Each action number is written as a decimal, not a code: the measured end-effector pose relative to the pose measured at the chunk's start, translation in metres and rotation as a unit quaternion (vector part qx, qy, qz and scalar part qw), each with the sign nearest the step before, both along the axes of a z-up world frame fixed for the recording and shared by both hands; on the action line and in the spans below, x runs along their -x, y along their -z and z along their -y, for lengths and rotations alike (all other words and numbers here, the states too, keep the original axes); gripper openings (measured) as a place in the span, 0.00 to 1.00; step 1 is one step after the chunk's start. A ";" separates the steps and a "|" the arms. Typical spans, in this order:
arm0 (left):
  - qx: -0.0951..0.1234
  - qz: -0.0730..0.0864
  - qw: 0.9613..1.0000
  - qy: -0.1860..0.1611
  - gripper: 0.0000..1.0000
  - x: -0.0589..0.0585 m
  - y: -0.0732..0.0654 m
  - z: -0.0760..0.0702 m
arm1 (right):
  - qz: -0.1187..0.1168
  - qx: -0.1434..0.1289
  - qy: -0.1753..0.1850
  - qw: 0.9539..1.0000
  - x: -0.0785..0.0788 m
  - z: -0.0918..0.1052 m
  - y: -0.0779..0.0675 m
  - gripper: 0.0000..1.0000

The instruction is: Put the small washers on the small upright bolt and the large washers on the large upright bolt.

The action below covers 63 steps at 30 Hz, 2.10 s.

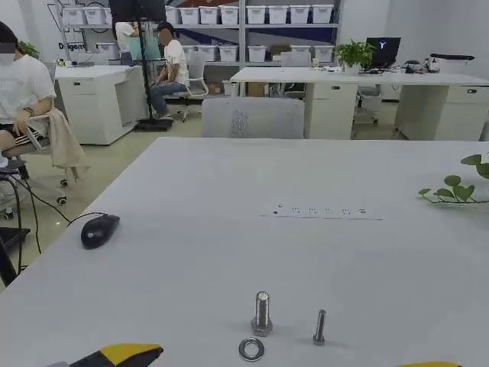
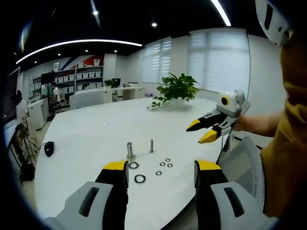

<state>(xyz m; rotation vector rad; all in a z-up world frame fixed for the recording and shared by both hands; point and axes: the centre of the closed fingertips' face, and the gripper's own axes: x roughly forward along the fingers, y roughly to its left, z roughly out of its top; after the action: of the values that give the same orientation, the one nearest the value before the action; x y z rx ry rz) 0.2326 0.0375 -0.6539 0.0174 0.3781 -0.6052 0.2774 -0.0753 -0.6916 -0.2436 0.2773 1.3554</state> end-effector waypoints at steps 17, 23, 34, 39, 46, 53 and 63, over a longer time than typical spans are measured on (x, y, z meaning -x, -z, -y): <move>0.008 -0.007 1.000 -0.022 0.54 0.002 0.006 -0.009 | 0.000 0.012 -0.001 1.000 -0.006 0.006 0.006 0.36; 0.009 -0.011 1.000 -0.024 0.55 0.002 0.009 -0.010 | 0.001 0.026 -0.001 1.000 -0.008 0.007 0.013 0.36; 0.007 -0.014 0.999 -0.035 0.54 0.003 0.008 -0.015 | -0.002 0.027 -0.002 1.000 -0.013 -0.001 0.018 0.35; 0.010 -0.018 0.999 -0.041 0.55 0.004 0.012 -0.018 | -0.005 0.041 -0.004 0.999 -0.011 0.002 0.024 0.35; 0.017 -0.020 0.999 -0.044 0.54 0.003 0.017 -0.014 | -0.012 0.067 -0.021 0.997 -0.011 0.004 0.027 0.35; 0.014 -0.014 0.998 -0.052 0.54 -0.001 0.018 -0.015 | -0.019 0.094 -0.036 0.995 -0.014 -0.001 0.033 0.34; 0.017 -0.015 0.998 -0.055 0.54 -0.007 0.021 -0.015 | -0.009 0.178 -0.090 0.980 -0.031 -0.005 0.051 0.33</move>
<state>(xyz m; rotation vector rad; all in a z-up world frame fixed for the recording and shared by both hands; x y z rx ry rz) 0.2399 0.0529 -0.6750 -0.0457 0.3953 -0.5043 0.3081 -0.0707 -0.7422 -0.5677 0.5241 1.4812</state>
